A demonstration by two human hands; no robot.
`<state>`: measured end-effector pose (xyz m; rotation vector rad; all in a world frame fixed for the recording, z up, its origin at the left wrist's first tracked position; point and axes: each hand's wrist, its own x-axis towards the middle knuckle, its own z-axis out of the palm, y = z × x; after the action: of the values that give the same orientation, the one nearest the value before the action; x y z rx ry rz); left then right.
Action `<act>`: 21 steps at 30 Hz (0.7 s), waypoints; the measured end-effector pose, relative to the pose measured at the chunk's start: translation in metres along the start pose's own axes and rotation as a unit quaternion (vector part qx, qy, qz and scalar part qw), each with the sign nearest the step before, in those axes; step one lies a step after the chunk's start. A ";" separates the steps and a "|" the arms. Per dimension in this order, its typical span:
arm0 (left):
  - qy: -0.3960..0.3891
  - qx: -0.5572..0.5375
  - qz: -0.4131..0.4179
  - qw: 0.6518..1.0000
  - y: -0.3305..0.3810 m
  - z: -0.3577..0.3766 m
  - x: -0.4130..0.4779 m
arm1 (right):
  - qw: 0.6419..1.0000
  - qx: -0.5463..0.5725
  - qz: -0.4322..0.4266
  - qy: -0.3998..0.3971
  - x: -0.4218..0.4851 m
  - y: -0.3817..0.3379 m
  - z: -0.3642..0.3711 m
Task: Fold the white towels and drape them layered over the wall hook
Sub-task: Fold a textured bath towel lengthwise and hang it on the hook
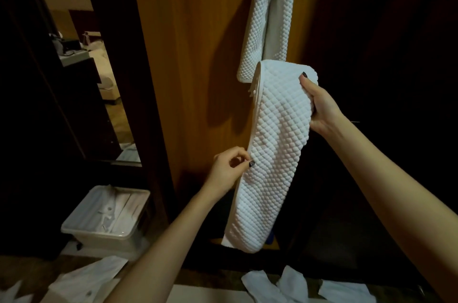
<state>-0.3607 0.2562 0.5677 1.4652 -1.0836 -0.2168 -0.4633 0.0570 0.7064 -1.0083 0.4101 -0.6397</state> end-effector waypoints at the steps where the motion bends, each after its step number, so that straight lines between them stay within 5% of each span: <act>1: -0.016 0.003 -0.006 1.000 0.000 0.002 0.001 | 1.000 0.002 0.001 0.000 0.000 0.000 0.000; 5: 0.058 -0.059 -0.074 0.994 0.001 0.006 0.000 | 1.000 0.011 0.003 0.002 0.000 0.003 0.000; 13: 0.152 0.113 0.033 0.981 -0.003 0.010 -0.002 | 0.999 0.035 0.004 0.007 0.003 0.003 0.003; 17: 0.096 0.121 0.020 0.988 -0.004 0.013 0.002 | 0.999 0.040 0.009 0.001 0.006 0.005 0.002; 21: 0.079 -0.011 -0.084 0.993 0.000 0.010 0.006 | 0.999 0.032 0.016 0.004 0.009 0.004 0.000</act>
<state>-0.3639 0.2449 0.5678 1.5285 -0.8279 -0.2264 -0.4552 0.0532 0.7024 -0.9370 0.4093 -0.6242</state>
